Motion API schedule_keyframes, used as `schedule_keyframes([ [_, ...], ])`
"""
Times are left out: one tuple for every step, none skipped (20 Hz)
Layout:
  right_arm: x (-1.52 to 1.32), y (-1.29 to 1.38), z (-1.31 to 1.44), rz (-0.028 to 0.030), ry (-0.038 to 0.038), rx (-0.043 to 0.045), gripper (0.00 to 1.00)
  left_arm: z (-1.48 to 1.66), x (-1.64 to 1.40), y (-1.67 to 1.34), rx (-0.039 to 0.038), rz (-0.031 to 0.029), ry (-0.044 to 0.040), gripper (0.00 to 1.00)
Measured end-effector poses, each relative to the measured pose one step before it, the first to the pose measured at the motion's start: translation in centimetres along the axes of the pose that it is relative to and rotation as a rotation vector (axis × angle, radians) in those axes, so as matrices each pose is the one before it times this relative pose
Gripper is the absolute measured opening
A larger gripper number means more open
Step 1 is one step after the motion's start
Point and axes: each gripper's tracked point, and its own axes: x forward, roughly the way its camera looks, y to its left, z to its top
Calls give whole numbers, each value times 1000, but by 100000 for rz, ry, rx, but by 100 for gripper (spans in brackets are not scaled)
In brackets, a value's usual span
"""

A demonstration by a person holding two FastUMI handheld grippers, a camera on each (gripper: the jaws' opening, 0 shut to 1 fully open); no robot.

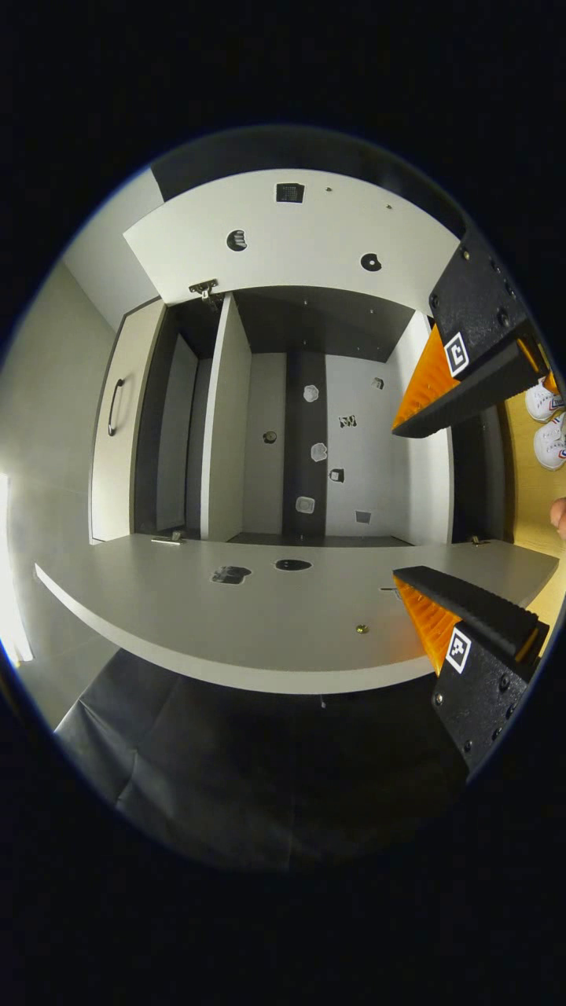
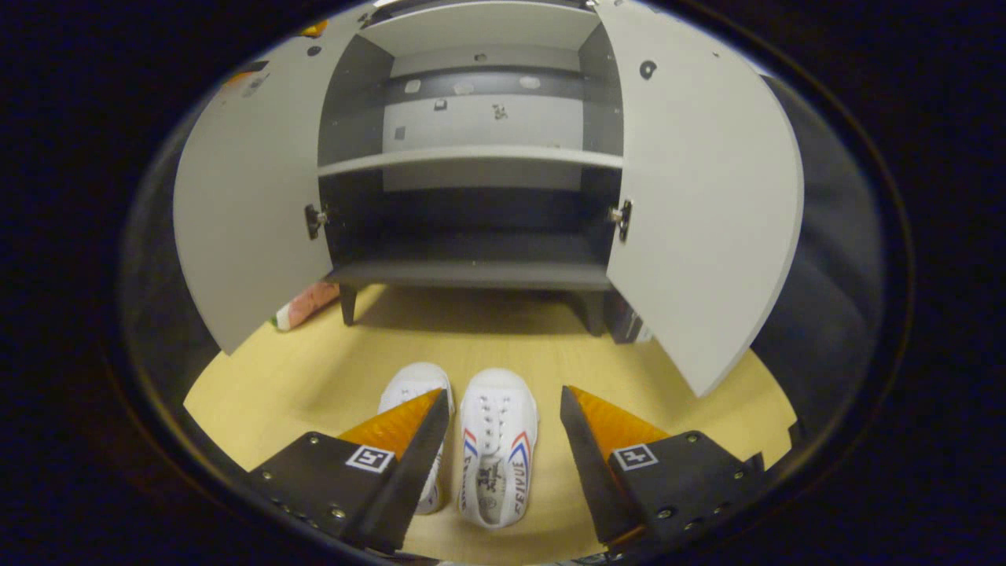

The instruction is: Grab one shoe with the right hand and put it into the shoe cabinet, grab the other shoe with the left hand and put it into the shoe cabinet; then close the right door with the right hand and the left door with the left hand.

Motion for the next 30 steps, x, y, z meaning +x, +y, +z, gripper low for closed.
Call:
schedule_keyframes([
  [719,168,-1557,765,4128,1201,80,-87,-55,144,85,290,-72,100],
  [595,64,-1192,503,3543,1024,80,-72,-60,153,293,284,246,99],
  [583,163,-924,809,2850,697,80,-88,34,140,378,255,127,99],
  [397,122,-843,581,1917,141,79,-92,-79,24,387,66,113,100],
  [364,-8,-635,68,1828,-41,70,-70,24,54,408,86,162,99],
  [199,118,-671,114,1578,303,67,-101,-77,73,391,123,141,99],
  [114,98,-445,328,1060,249,67,-60,78,-11,75,-73,-62,99],
  [93,62,-187,214,-44,-325,66,-86,-77,-12,-76,13,33,98],
  [94,32,4,110,-278,-811,67,-55,87,-13,139,86,49,98],
  [-27,90,-69,194,-81,-962,66,-97,8,13,106,202,53,98],
  [49,-15,28,-363,-470,-1248,67,-85,-29,7,272,146,198,98],
  [-30,11,-84,-663,-385,-1639,67,-236,110,-6,22,117,516,98],
  [-103,32,14,-754,-955,-2152,67,-171,67,-37,-184,40,456,98],
  [-91,-44,-64,-1078,-692,-2797,67,-168,63,-43,-324,165,500,98],
  [-175,131,8,-372,-324,-2274,67,-184,15,17,-173,93,504,98],
  [-90,144,-16,-386,-294,-1266,67,-166,68,68,-119,315,400,98],
  [-107,-28,61,-555,65,-1016,67,-54,12,-14,34,34,-36,98],
  [-153,-296,83,-2047,59,-2313,67,-2,46,-89,67,-65,143,98],
  [-289,327,247,831,-742,-1324,46,-30,107,-44,129,-56,18,98],
  [630,425,-656,798,1139,-1670,43,16,-27,21,201,142,-98,100],
  [0,174,-459,325,1655,-1559,43,101,39,28,-31,124,-140,100],
  [139,250,-36,433,322,-558,43,-49,29,38,-64,68,30,98],
  [69,169,-92,633,518,128,43,-97,2,-10,119,15,49,98],
  [81,141,-303,846,788,640,42,-2,23,-8,196,194,80,98],
  [132,114,41,779,401,989,43,-12,33,15,205,83,-74,98],
  [289,24,-100,618,252,317,43,22,16,-69,37,-88,53,98],
  [350,177,-19,850,591,230,43,-16,-54,-22,-9,-20,214,98],
  [453,150,-128,880,952,698,43,-135,39,29,9,157,135,98],
  [490,41,67,380,450,842,43,-104,8,19,150,119,185,98],
  [646,114,-38,379,422,773,43,-47,-26,31,240,161,114,98],
])
